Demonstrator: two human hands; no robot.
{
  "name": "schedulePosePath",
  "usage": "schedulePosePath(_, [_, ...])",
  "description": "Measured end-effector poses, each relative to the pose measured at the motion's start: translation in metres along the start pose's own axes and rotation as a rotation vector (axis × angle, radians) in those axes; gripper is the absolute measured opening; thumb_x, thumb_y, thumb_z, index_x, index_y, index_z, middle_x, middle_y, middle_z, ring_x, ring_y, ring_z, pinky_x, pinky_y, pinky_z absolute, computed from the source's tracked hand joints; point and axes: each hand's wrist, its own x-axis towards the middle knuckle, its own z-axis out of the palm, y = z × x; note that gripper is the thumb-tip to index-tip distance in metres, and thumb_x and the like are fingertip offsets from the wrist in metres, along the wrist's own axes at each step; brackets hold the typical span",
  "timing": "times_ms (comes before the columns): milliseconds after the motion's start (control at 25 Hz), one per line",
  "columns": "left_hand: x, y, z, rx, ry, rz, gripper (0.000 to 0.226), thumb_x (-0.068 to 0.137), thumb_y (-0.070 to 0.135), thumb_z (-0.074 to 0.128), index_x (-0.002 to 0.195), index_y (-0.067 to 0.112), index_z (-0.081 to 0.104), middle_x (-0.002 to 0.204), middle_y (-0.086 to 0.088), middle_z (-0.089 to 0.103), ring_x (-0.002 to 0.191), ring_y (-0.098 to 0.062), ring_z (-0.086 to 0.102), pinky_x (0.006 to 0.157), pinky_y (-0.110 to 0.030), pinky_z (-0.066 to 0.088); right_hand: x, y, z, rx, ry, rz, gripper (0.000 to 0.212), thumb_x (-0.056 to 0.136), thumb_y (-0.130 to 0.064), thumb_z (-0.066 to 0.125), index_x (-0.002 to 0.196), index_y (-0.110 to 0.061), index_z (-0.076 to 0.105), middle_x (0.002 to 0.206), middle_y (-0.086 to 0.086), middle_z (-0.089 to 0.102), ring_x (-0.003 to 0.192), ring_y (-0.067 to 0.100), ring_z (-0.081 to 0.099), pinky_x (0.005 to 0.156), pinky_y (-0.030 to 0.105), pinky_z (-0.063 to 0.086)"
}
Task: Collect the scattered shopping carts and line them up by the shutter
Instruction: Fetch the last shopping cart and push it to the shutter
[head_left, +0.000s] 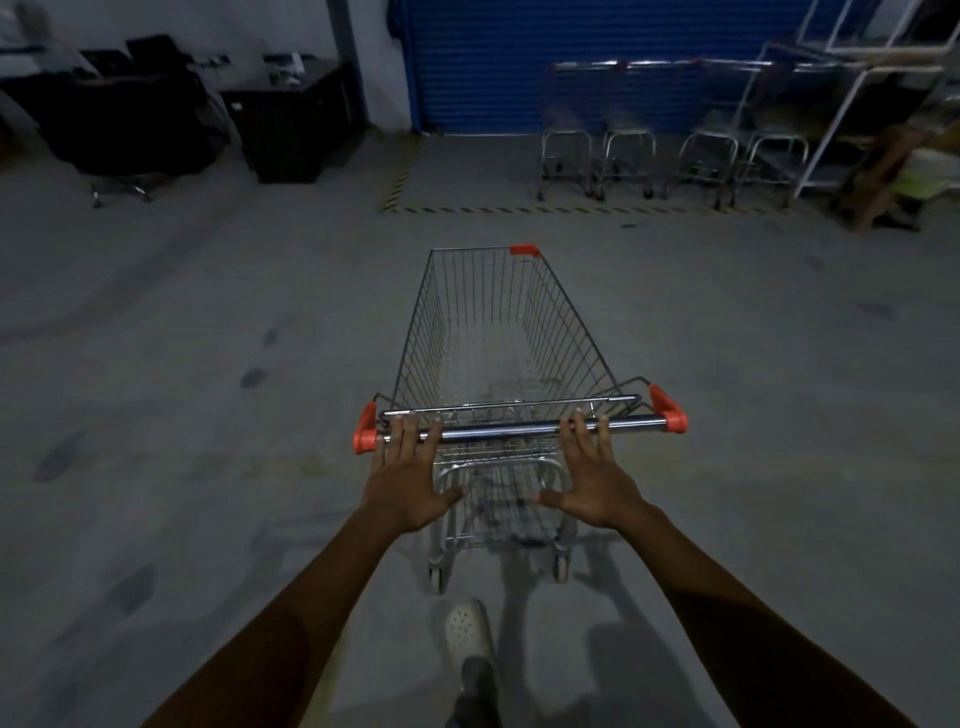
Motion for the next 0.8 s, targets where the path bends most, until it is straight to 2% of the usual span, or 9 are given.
schedulePosePath(160, [0.191,-0.028,-0.003,-0.004,-0.055,-0.012,0.099,0.078,0.076,0.048,0.154,0.026,0.008,0.161,-0.013,0.005,0.149,-0.033,-0.002,0.118,-0.051,-0.001,0.177,0.028,-0.053,0.007,0.058,0.039,0.109,0.081,-0.062,0.063,0.154,-0.021,-0.007,0.162,-0.001,-0.016,0.145,0.029,-0.027,0.119,0.052,0.012])
schedulePosePath(240, [0.280,-0.039,-0.008,0.005,-0.137,-0.021,0.098,0.080,0.074,0.049,0.154,0.028,0.005,0.162,-0.013,0.001,0.149,-0.032,-0.004,0.118,-0.050,-0.002,0.255,0.038,-0.086,0.028,0.028,0.067,0.106,0.082,-0.061,0.063,0.155,-0.022,-0.004,0.162,-0.002,-0.015,0.147,0.028,-0.023,0.120,0.052,0.012])
schedulePosePath(320, [0.367,-0.050,-0.016,0.012,-0.209,-0.015,0.098,0.081,0.073,0.050,0.154,0.030,0.000,0.162,-0.014,-0.002,0.149,-0.032,-0.006,0.118,-0.050,-0.002,0.330,0.052,-0.118,0.053,-0.042,0.081,0.105,0.082,-0.058,0.064,0.155,-0.021,-0.002,0.161,-0.002,-0.020,0.148,0.029,-0.016,0.120,0.048,0.012])
schedulePosePath(440, [0.477,-0.059,-0.019,-0.021,-0.279,-0.012,0.102,0.079,0.073,0.052,0.153,0.030,-0.004,0.161,-0.014,-0.009,0.148,-0.032,-0.012,0.119,-0.050,-0.002,0.424,0.079,-0.147,0.109,-0.087,0.064,0.101,0.081,-0.056,0.067,0.155,-0.024,0.008,0.156,-0.003,-0.033,0.149,0.037,-0.001,0.118,0.047,0.022])
schedulePosePath(560, [0.585,-0.063,-0.007,-0.015,-0.207,-0.014,0.113,0.064,0.087,0.035,0.153,0.030,-0.006,0.162,-0.012,-0.009,0.148,-0.032,-0.014,0.119,-0.050,-0.003,0.534,0.112,-0.170,0.107,-0.028,0.049,0.098,0.078,-0.055,0.069,0.154,-0.030,0.012,0.153,-0.009,-0.037,0.148,0.038,-0.006,0.117,0.049,0.023])
schedulePosePath(640, [0.653,-0.066,0.002,0.014,-0.108,-0.028,0.116,0.058,0.087,0.027,0.154,0.028,-0.001,0.162,-0.012,-0.002,0.148,-0.034,-0.009,0.119,-0.052,0.000,0.603,0.131,-0.188,0.086,0.026,0.011,0.100,0.079,-0.054,0.069,0.155,-0.028,0.009,0.154,-0.011,-0.035,0.149,0.036,-0.004,0.118,0.048,0.023])
schedulePosePath(800, [0.826,-0.061,0.011,0.058,-0.042,-0.085,0.103,0.072,0.075,0.047,0.154,0.023,0.011,0.159,-0.016,0.014,0.147,-0.037,0.005,0.119,-0.051,0.006,0.774,0.187,-0.251,0.082,0.053,-0.028,0.104,0.081,-0.053,0.067,0.155,-0.022,0.001,0.159,-0.011,-0.021,0.149,0.035,0.002,0.119,0.048,0.018])
